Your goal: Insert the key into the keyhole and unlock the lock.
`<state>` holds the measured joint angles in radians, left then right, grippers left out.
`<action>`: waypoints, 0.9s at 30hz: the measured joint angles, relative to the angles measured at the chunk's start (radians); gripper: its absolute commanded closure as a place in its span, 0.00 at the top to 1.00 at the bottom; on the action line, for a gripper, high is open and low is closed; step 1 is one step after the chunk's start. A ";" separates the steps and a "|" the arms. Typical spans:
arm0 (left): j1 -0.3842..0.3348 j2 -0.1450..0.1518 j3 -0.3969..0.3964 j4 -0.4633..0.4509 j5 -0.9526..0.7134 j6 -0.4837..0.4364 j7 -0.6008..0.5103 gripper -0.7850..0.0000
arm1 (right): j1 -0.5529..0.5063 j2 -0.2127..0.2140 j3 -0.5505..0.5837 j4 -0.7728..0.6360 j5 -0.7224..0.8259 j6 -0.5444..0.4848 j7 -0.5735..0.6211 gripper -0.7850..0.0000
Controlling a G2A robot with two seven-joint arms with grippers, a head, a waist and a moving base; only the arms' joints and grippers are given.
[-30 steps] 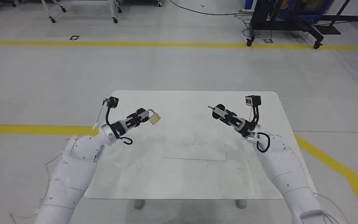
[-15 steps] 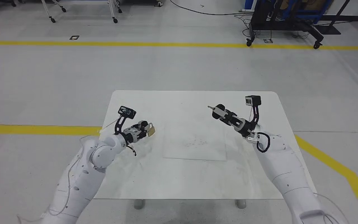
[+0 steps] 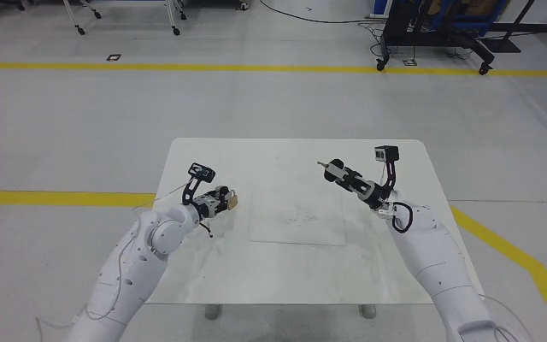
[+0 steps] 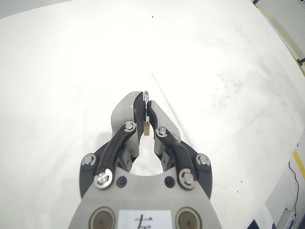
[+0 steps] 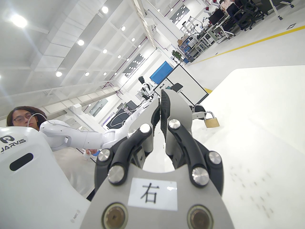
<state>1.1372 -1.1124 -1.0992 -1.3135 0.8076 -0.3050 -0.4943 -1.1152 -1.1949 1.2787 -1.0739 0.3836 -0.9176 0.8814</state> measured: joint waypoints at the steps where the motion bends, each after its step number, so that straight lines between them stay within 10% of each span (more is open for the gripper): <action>1: -0.002 -0.001 0.003 0.004 0.003 0.001 -0.002 0.00 | 0.000 0.000 0.000 0.000 0.000 0.000 0.000 0.00; 27: -0.004 -0.007 0.011 0.020 -0.026 -0.037 -0.076 0.06 | 0.000 0.000 0.000 0.000 0.000 0.000 0.000 0.00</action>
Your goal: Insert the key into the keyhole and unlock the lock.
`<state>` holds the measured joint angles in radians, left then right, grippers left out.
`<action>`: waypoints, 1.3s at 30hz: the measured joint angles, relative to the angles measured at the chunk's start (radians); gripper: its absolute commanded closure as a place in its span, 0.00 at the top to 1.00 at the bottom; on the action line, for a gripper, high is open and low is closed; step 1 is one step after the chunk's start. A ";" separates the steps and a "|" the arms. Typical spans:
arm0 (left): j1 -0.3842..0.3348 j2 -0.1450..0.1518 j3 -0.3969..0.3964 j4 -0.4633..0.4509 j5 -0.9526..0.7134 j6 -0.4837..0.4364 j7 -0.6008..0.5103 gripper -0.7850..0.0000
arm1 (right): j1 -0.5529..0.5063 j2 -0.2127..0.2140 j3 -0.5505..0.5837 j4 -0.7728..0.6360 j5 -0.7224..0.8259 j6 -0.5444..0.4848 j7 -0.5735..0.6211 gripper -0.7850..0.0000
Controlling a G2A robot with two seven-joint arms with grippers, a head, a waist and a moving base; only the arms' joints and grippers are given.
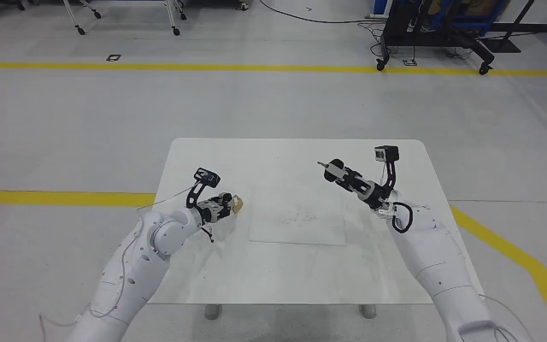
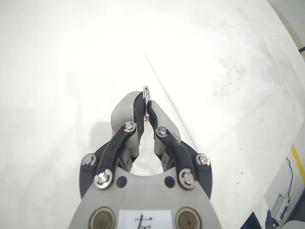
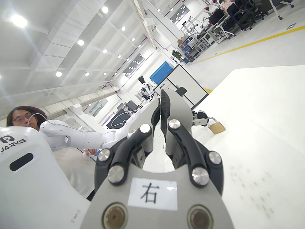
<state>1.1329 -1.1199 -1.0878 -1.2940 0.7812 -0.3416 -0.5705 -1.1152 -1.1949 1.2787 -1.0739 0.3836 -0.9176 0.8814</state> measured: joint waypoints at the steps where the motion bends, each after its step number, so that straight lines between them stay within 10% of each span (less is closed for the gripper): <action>1: 0.000 0.000 0.000 0.000 -0.004 -0.006 -0.006 0.05 | 0.000 0.000 0.000 0.000 0.000 0.000 0.000 0.00; 30: -0.019 -0.008 0.027 0.006 -0.016 -0.028 -0.043 0.18 | 0.000 0.000 0.000 0.000 0.000 0.000 0.000 0.00; 39: -0.037 -0.014 0.043 0.029 -0.028 -0.029 -0.049 0.02 | 0.000 0.000 0.000 0.000 0.000 0.000 0.000 0.00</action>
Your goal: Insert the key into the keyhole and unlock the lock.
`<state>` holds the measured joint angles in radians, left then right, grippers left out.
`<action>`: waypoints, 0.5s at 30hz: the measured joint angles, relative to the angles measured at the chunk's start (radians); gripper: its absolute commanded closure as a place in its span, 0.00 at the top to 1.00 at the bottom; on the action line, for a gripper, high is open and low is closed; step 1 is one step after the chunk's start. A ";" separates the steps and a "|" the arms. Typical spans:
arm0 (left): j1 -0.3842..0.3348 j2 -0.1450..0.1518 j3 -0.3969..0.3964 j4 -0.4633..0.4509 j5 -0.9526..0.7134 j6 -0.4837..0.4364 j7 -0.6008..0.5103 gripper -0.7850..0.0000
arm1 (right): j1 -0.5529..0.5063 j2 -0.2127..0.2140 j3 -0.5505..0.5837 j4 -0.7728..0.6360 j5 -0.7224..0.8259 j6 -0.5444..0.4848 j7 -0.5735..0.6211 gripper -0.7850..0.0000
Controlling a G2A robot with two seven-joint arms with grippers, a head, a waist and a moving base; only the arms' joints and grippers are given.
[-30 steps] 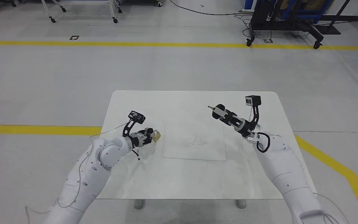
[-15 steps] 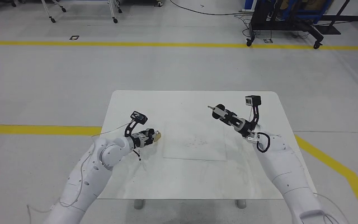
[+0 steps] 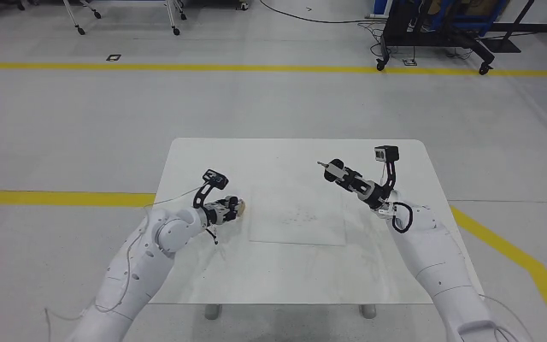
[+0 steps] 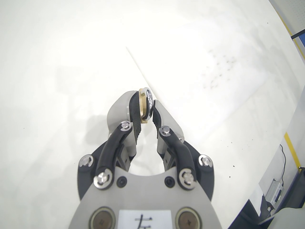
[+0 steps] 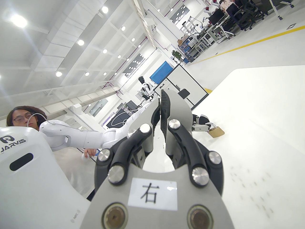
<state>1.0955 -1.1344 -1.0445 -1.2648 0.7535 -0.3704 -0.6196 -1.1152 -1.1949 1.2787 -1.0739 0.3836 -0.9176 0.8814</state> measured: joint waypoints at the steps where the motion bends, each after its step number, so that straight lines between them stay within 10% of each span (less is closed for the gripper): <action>1: -0.002 -0.001 0.002 0.003 -0.001 0.000 -0.002 0.00 | 0.000 0.000 0.000 0.000 0.000 0.000 0.000 0.00; 15: -0.001 -0.005 -0.051 0.016 -0.186 -0.038 0.040 0.00 | 0.000 0.000 0.000 0.000 0.000 0.000 0.000 0.00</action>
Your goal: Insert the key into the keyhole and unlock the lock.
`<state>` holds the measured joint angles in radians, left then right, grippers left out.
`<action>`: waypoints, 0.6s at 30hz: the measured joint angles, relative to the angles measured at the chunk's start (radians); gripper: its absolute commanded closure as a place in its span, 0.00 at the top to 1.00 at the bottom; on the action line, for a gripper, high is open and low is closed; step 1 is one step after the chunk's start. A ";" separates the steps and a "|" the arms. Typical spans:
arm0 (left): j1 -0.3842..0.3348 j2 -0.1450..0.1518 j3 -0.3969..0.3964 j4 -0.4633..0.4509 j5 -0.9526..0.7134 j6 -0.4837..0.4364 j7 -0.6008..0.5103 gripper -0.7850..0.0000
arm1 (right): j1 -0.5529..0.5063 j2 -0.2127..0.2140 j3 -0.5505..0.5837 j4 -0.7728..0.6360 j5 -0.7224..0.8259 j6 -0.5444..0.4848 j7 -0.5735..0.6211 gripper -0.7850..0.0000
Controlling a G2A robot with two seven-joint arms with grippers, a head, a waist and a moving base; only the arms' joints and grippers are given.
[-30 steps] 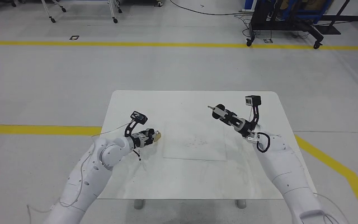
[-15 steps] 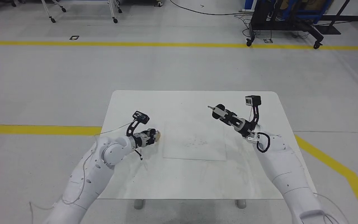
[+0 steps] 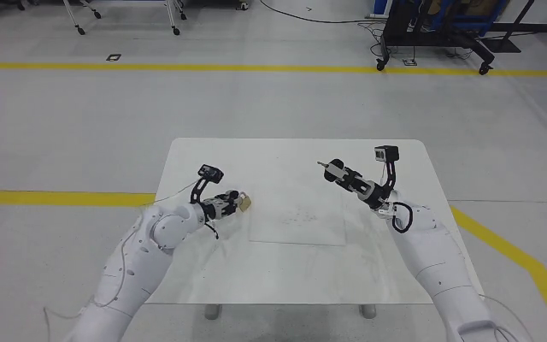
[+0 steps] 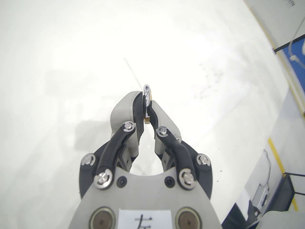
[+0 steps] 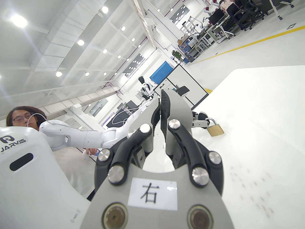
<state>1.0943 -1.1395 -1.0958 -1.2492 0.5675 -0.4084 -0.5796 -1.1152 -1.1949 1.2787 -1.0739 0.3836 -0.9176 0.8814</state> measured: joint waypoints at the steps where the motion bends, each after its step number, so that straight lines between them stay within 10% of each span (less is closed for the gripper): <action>1: 0.005 -0.001 -0.015 0.001 -0.055 -0.018 0.007 0.00 | 0.000 0.000 0.000 0.000 0.000 0.000 0.000 0.00; 12: 0.015 -0.007 -0.153 0.110 -1.078 -0.134 -0.328 0.00 | 0.000 0.000 0.000 0.000 0.000 0.000 0.000 0.00; 18: -0.030 0.001 -0.159 0.187 -1.110 -0.191 -0.360 0.00 | 0.000 0.000 0.000 0.000 0.000 0.000 0.000 0.00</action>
<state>1.0642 -1.1390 -1.2547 -1.0626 -0.5424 -0.5993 -0.9397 -1.1152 -1.1949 1.2787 -1.0739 0.3836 -0.9176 0.8814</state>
